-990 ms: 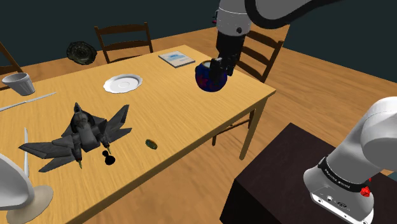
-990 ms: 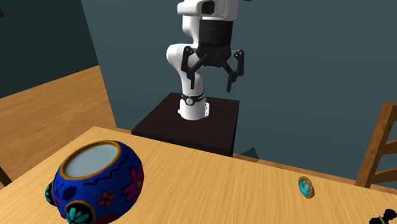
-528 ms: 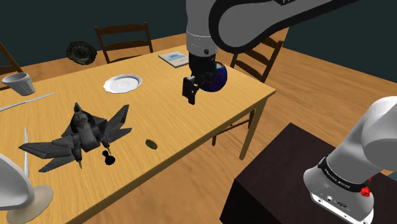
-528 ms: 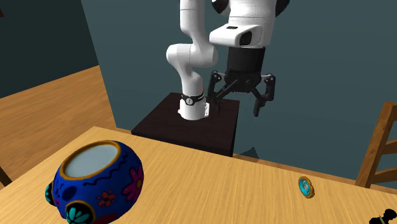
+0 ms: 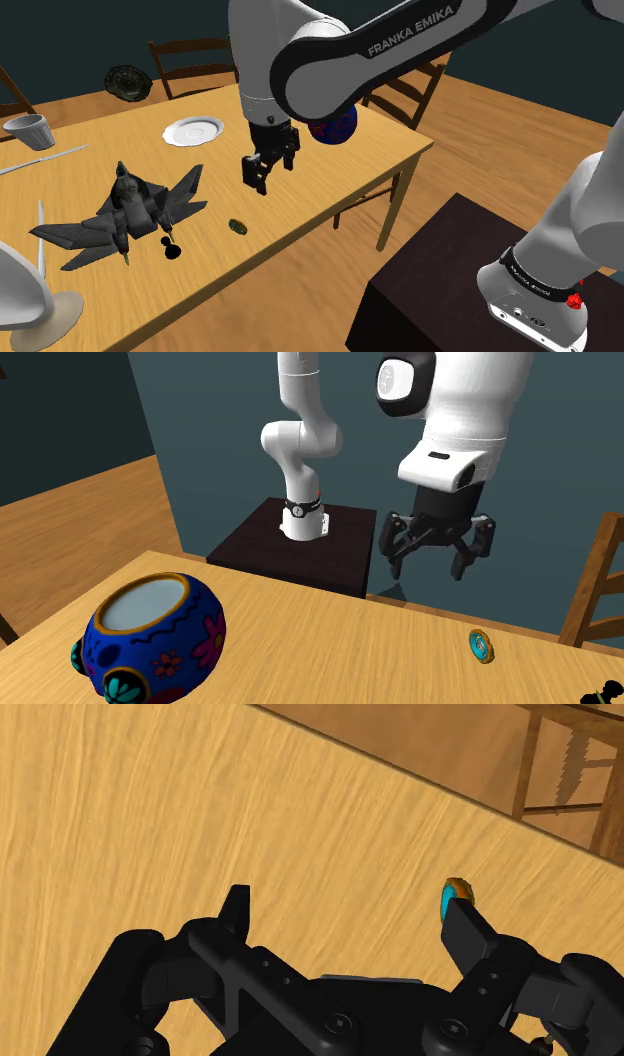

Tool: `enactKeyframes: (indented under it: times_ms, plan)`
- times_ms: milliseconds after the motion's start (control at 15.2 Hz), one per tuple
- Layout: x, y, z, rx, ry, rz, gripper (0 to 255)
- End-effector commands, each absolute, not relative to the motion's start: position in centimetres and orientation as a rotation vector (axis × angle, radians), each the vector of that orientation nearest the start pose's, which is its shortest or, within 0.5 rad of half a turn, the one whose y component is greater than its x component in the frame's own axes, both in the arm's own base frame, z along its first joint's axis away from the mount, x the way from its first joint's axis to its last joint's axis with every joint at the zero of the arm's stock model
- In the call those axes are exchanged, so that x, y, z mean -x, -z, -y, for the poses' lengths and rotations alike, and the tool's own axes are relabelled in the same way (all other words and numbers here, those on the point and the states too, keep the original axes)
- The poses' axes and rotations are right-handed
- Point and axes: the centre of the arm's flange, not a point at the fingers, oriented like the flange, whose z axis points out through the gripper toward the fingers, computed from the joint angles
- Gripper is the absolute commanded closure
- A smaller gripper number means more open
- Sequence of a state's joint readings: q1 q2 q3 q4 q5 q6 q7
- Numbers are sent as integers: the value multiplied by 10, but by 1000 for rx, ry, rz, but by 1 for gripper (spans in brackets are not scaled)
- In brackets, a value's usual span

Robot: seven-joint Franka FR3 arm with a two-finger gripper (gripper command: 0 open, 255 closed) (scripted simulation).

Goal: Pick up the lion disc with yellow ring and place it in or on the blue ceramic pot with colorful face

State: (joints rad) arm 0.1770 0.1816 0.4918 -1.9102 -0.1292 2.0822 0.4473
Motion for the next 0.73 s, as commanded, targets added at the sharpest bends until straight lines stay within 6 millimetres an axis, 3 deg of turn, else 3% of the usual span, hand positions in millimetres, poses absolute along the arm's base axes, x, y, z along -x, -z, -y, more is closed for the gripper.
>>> enactKeyframes:
  times_ms: [0,462,660]
  plan:
    - [-487,-398,-379,3122,29,449,0]
    - [-509,-351,-456,3103,-17,501,0]
    - [-510,-338,-459,3102,-19,504,0]
